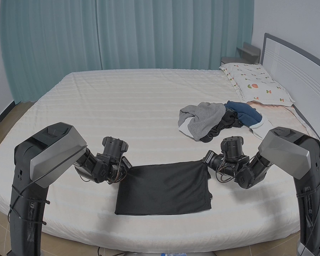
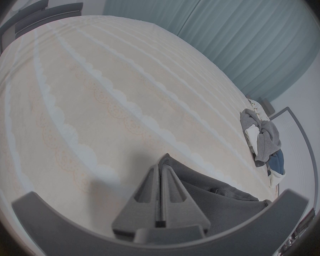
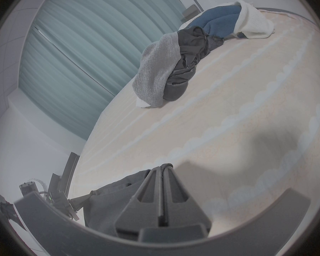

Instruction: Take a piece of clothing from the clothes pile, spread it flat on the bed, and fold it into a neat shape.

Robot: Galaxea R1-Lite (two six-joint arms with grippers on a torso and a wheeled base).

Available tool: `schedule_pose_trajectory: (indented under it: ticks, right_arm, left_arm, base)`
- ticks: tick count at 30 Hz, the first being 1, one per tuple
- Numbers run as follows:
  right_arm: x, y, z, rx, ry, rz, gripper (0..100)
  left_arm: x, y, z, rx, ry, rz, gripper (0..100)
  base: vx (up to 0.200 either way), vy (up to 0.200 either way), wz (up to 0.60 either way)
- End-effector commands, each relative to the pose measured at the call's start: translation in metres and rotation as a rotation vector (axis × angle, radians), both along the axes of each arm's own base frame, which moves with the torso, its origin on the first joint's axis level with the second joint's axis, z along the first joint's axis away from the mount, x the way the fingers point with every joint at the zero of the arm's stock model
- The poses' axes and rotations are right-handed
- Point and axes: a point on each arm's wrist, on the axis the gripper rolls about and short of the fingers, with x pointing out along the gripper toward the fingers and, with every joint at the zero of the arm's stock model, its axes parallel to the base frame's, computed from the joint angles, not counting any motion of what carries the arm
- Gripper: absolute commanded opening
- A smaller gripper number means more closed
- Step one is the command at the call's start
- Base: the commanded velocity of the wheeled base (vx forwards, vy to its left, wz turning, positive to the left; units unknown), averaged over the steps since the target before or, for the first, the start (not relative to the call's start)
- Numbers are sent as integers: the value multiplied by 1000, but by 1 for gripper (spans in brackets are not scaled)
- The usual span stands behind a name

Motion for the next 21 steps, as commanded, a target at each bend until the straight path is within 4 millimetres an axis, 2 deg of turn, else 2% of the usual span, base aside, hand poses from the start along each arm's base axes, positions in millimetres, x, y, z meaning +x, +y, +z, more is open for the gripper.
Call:
schedule_pose_trajectory:
  ticks: [1,13,14,15,16,21]
  right_arm:
    - [3,0,7,10,-27,-5,0]
    - [9,4,-2,3,-30,-5,0]
    - [8,5,-4,1,-25,-2,100]
    - [8,6,-5,1,-24,1,100]
    - [8,7,-5,2,-25,3,100]
    - [6,4,0,5,-27,-3,100]
  left_arm:
    - [0,1,0,1,1,3,0]
    - [-1,0,-1,1,4,2,0]
    - [-1,0,-1,1,4,2,0]
    - [-1,0,-1,0,4,1,0]
    - [-1,0,-1,0,4,1,100]
    - [-1,1,-1,0,6,1,100]
  base:
    - [0,0,0]
    - [0,0,0]
    - [0,0,0]
    - [0,0,0]
    - [0,0,0]
    - [0,0,0]
